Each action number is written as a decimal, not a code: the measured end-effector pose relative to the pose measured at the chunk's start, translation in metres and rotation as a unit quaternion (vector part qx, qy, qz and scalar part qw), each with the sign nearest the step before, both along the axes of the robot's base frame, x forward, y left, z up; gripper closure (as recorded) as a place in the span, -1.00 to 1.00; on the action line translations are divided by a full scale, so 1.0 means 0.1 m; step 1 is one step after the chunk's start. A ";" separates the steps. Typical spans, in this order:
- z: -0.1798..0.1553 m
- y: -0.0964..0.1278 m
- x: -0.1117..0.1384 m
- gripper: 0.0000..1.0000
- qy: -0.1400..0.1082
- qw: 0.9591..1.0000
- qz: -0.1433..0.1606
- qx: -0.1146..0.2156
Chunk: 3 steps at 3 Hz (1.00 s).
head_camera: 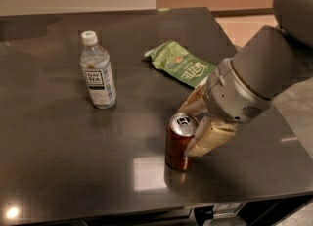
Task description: Move coke can near green jalapeno chip bag
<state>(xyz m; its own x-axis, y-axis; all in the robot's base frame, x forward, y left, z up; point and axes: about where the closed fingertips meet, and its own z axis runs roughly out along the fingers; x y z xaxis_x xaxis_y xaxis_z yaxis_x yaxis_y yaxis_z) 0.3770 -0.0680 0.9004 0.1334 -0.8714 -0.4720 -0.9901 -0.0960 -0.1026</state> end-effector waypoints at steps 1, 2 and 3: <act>0.04 0.01 0.02 0.30 0.005 1.000 -0.002 0.006; 0.13 -0.03 0.18 0.76 0.003 1.000 -0.020 0.010; 0.21 -0.15 0.56 1.00 -0.005 0.998 -0.060 0.005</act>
Offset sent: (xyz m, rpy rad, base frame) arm 0.0471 -0.0120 0.0247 0.0347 0.0074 -0.1023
